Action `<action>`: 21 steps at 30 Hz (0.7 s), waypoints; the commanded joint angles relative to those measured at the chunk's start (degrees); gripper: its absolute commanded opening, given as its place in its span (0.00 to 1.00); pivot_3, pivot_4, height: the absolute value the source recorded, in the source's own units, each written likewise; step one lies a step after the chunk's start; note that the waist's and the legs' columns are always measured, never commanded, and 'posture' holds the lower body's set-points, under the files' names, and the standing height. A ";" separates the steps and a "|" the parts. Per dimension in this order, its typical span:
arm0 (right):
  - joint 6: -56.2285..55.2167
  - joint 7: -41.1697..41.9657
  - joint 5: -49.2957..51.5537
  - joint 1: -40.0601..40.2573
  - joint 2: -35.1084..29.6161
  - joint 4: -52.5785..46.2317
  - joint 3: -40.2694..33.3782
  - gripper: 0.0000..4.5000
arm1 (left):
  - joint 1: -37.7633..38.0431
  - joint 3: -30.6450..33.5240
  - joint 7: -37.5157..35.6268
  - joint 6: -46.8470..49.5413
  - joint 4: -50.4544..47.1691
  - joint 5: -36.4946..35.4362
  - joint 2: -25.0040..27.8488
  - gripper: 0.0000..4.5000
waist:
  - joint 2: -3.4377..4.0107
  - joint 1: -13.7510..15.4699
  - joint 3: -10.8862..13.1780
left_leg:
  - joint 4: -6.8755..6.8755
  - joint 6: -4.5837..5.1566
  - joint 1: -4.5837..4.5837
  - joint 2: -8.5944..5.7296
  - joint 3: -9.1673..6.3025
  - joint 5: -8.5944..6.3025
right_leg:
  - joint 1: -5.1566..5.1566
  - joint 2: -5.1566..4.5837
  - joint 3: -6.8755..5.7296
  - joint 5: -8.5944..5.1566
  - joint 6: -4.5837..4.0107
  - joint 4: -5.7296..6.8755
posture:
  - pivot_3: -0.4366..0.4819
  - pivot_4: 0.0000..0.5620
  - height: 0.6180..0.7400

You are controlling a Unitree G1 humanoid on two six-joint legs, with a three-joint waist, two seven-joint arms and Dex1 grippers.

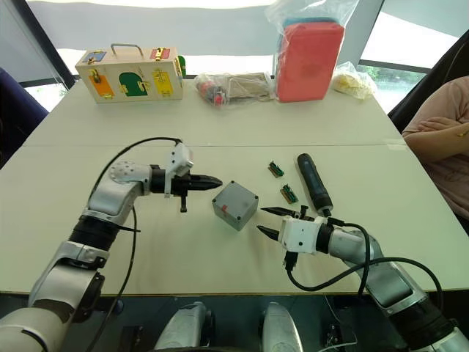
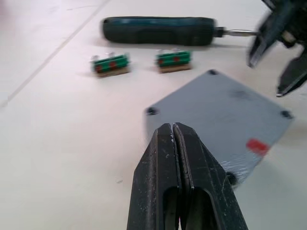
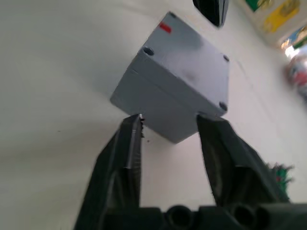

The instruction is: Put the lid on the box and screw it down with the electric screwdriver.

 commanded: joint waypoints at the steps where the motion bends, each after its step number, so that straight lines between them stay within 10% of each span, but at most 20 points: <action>1: 8.81 0.39 4.30 -0.63 2.27 -3.44 -2.57 0.02 | 2.19 1.00 2.32 -0.81 -1.31 0.64 0.85 0.00 | 0.03 0.09 0.10 | 0.00 0.00 0.00 0.00 0.00 0.00 | 0.00 0.00 -0.01 -0.02 -0.03 0.00 | 0.48 0.27 0.92; 21: 22.07 2.38 -1.39 -11.97 14.36 1.74 4.12 0.01 | 7.22 -3.70 1.91 -2.56 -2.60 2.49 -2.64 0.00 | 0.00 -0.28 0.34 | 0.00 -0.01 -0.08 -0.05 0.11 0.00 | -0.15 0.08 -0.02 0.02 0.04 -0.02 | 0.48 0.27 0.92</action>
